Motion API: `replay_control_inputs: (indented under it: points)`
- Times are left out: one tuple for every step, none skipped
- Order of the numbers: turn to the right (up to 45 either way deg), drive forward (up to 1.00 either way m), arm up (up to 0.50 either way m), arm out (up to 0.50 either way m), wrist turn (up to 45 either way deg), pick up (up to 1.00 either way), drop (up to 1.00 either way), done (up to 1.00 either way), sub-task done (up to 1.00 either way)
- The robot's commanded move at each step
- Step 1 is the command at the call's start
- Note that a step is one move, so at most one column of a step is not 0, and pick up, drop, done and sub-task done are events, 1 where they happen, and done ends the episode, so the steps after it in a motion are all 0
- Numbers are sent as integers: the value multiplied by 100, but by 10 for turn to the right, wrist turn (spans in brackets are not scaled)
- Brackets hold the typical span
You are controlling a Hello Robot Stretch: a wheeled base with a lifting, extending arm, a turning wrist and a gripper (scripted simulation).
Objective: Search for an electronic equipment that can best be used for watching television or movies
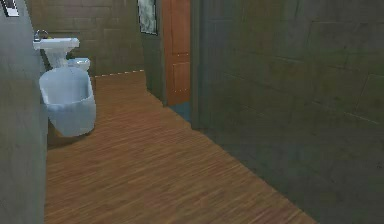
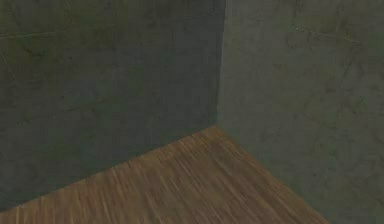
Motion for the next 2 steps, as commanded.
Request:
replay_control_inputs:
  points:
    - [-90, 0, 0, 0, 0, 0, 0, 0, 0]
    - [0, 70, 0, 0, 0, 0, 0, 0, 0]
